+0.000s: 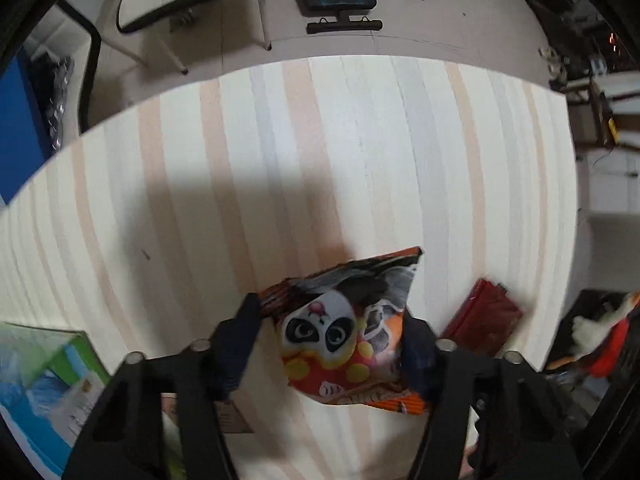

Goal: Organize soft objects
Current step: 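Grasp the panda snack bag with left tool while right grasps red packet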

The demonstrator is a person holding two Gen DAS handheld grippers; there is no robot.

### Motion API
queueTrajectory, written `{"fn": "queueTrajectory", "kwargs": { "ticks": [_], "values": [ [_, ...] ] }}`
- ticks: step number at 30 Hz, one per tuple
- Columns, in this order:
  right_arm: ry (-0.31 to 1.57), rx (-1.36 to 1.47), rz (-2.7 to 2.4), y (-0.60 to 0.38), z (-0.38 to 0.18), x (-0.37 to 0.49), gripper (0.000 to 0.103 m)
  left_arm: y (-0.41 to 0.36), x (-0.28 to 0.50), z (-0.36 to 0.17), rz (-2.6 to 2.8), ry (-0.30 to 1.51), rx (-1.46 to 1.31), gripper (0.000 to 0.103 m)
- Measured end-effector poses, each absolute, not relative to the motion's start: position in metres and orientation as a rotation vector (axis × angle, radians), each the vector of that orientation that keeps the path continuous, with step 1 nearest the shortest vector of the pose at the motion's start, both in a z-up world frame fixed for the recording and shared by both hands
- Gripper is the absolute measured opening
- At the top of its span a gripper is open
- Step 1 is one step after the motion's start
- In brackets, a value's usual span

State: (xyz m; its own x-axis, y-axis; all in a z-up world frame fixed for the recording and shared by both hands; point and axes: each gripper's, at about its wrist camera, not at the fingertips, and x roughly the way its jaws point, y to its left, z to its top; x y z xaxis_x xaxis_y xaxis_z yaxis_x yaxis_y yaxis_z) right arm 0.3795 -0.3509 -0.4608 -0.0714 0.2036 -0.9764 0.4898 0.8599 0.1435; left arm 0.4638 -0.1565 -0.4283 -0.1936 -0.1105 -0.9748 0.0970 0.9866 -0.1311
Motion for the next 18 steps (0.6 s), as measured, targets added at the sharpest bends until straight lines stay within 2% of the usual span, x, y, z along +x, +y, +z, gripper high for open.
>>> {"fn": "queueTrajectory", "kwargs": {
  "ticks": [6, 8, 10, 12, 13, 15, 18],
  "values": [
    [1.724, 0.357, -0.311, -0.318, -0.482, 0.388, 0.098, -0.163, 0.447, -0.418, -0.171, 1.709, 0.065, 0.052],
    [1.693, 0.330, -0.329, -0.311, -0.480, 0.385, 0.093, -0.165, 0.442, -0.412, -0.162, 1.691, 0.089, 0.051],
    [1.665, 0.317, -0.329, -0.305, -0.474, 0.383, 0.071, -0.161, 0.437, -0.406, -0.160, 1.681, 0.089, 0.051],
    [1.655, 0.312, -0.318, -0.302, -0.470, 0.380, 0.061, -0.162, 0.428, -0.395, -0.161, 1.673, 0.092, 0.051],
    [1.651, 0.315, -0.310, -0.302, -0.468, 0.378, 0.052, -0.161, 0.424, -0.388, -0.165, 1.669, 0.087, 0.051],
    [1.649, 0.321, -0.291, -0.300, -0.464, 0.375, 0.042, -0.154, 0.416, -0.376, -0.170, 1.656, 0.064, 0.051],
    [1.630, 0.306, -0.263, -0.294, -0.452, 0.364, 0.039, -0.140, 0.401, -0.353, -0.184, 1.625, 0.031, 0.051]
  ]
}}
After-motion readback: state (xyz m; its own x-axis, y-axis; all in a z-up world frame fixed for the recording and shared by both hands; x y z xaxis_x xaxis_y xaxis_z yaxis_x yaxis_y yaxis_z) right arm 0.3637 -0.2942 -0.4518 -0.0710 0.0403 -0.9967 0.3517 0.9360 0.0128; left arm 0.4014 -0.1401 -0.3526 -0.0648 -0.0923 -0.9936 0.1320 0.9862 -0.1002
